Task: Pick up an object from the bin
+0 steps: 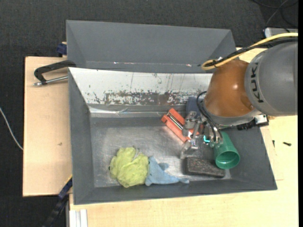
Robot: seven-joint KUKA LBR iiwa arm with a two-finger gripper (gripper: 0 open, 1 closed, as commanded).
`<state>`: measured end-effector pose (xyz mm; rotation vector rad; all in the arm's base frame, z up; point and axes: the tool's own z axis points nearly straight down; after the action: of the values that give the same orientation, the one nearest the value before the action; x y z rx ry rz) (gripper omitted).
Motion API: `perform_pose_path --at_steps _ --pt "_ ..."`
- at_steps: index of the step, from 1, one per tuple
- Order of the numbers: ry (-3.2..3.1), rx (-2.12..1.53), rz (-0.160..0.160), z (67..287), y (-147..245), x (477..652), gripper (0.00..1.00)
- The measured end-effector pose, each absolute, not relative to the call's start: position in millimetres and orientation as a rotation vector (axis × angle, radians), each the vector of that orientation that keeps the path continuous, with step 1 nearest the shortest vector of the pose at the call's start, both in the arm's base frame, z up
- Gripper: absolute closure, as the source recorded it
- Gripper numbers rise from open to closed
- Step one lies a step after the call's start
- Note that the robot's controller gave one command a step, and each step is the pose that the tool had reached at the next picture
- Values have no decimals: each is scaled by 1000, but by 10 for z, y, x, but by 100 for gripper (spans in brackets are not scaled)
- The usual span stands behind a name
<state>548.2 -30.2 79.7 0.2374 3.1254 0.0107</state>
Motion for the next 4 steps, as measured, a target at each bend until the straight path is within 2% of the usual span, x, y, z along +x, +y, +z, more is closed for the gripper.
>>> perform_pose_path --at_steps 1,2,3,4 --pt "3138 172 4 883 -232 5656 0" --pt "3097 -100 4 886 -1223 5836 100" --pt "3098 -100 4 887 -1222 5835 100" --pt "3098 -94 -10 894 -1182 5827 100"
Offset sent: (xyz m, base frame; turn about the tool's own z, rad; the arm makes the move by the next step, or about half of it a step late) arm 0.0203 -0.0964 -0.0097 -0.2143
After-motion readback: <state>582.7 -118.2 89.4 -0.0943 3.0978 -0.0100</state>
